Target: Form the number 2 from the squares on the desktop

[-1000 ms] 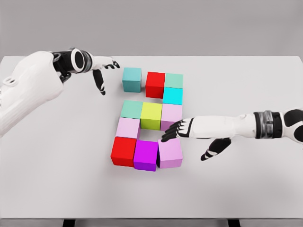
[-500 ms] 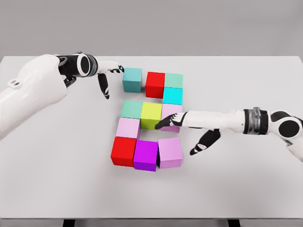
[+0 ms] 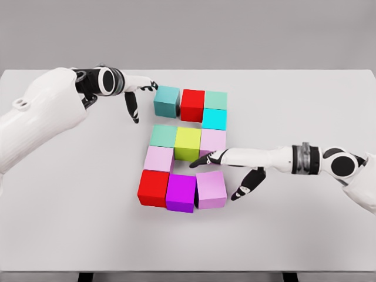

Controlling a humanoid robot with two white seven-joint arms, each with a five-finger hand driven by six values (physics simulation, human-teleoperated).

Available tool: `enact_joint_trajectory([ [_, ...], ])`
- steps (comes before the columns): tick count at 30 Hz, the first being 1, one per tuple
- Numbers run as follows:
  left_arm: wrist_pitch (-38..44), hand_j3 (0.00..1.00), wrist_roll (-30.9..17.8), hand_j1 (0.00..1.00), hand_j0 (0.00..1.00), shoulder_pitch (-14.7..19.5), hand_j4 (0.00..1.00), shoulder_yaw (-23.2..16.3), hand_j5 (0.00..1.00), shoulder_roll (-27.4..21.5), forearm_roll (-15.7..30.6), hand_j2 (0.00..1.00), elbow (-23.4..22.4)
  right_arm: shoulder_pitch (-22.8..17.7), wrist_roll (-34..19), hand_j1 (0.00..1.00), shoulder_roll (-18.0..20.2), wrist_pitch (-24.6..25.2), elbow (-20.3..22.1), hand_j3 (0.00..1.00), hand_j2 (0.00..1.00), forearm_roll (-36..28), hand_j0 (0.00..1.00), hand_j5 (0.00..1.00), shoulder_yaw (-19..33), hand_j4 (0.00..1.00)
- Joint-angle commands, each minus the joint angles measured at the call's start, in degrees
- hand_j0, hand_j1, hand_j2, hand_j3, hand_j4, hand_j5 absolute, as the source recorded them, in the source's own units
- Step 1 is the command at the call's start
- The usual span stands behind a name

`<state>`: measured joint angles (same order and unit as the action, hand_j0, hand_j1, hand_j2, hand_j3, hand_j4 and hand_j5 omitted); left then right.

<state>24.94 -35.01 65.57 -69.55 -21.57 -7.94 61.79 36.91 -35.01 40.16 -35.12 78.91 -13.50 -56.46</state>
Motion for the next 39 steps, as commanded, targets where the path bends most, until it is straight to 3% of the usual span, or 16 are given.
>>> enact_joint_trajectory([
  [1,-0.06,1.0,0.01,1.0,1.0,0.0,1.0,0.03,1.0,0.03,-0.15,1.0,-0.01,0.0,0.01,1.0,-0.26,0.12,-0.6,1.0,1.0,-0.47,1.0,1.0,-0.75,1.0],
  [4,-0.06,1.0,0.01,1.0,1.0,0.26,1.0,0.03,1.0,-0.93,0.03,1.0,-0.01,0.0,0.01,1.0,-0.34,0.12,-0.69,1.0,1.0,-0.47,1.0,1.0,-0.75,1.0],
  [8,-0.06,1.0,0.01,1.0,1.0,0.35,1.0,0.12,1.0,-8.49,4.07,1.0,8.86,-0.35,0.01,1.0,-0.08,0.12,-0.69,1.0,1.0,-0.47,1.0,1.0,-0.84,1.0],
  [11,-0.06,1.0,0.01,1.0,1.0,0.09,1.0,0.03,1.0,-9.46,4.25,1.0,11.86,-0.62,0.01,1.0,0.1,0.12,-0.69,1.0,1.0,-0.47,1.0,1.0,-0.75,1.0],
  [39,-0.15,1.0,0.01,1.0,1.0,-0.88,1.0,0.03,1.0,-7.79,4.25,1.0,11.86,-2.02,0.01,1.0,1.24,0.12,-0.69,1.0,1.0,-0.47,1.0,1.0,-0.58,1.0],
])
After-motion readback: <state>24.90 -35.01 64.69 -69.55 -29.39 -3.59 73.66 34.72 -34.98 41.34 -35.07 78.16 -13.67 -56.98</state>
